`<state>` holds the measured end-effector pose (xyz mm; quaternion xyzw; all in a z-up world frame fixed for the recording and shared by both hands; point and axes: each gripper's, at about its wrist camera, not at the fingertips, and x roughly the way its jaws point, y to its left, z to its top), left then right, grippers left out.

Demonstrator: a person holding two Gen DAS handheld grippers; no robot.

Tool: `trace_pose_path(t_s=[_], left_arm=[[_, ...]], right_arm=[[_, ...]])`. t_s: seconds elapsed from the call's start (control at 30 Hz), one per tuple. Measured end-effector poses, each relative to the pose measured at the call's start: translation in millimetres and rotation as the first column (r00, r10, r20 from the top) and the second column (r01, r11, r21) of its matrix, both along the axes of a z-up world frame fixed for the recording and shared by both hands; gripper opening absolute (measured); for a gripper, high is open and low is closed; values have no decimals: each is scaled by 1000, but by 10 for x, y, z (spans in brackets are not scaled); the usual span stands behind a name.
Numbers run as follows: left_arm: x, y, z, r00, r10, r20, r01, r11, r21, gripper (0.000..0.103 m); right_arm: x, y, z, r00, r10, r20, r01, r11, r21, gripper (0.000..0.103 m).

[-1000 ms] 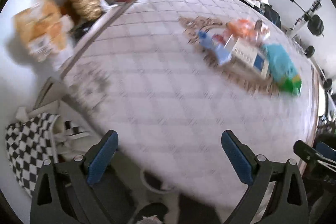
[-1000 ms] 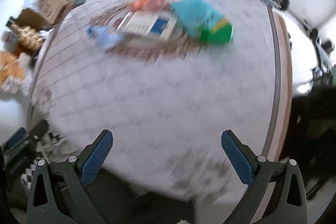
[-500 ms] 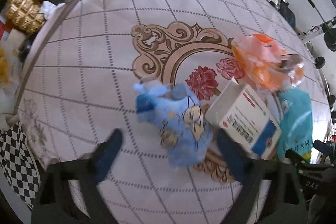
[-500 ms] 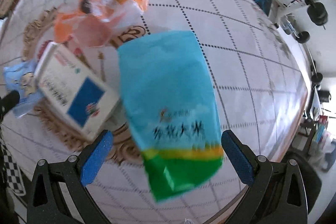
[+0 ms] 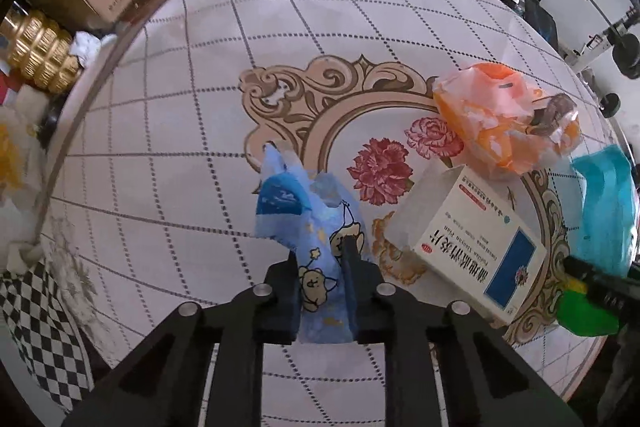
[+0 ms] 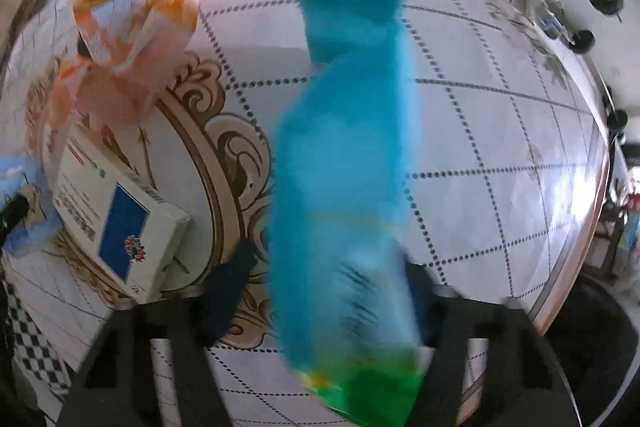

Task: Collect trash
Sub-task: 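Lift both bags off the table and carry them over the bin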

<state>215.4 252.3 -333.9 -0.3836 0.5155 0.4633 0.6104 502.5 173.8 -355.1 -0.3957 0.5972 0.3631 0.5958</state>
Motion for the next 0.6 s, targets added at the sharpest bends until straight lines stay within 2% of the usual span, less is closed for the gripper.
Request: trace_pose_path(t_s=[0.07, 0.2, 0.4, 0.6], left_arm=[[-43, -77, 79, 1000, -18, -17, 18, 1000, 25, 12], [-85, -212, 198, 998, -42, -39, 44, 997, 57, 10], [-178, -447, 467, 996, -79, -47, 84, 990, 111, 9], [-445, -781, 888, 992, -122, -15, 123, 975, 185, 9]], right_arm=[[32, -77, 72, 999, -38, -29, 39, 999, 31, 23], [-10, -244, 259, 997, -68, -35, 72, 990, 123, 22], [-216, -677, 637, 988, -113, -107, 137, 957, 255, 22], [-822, -1204, 966, 978, -114, -176, 170, 924, 344, 22]])
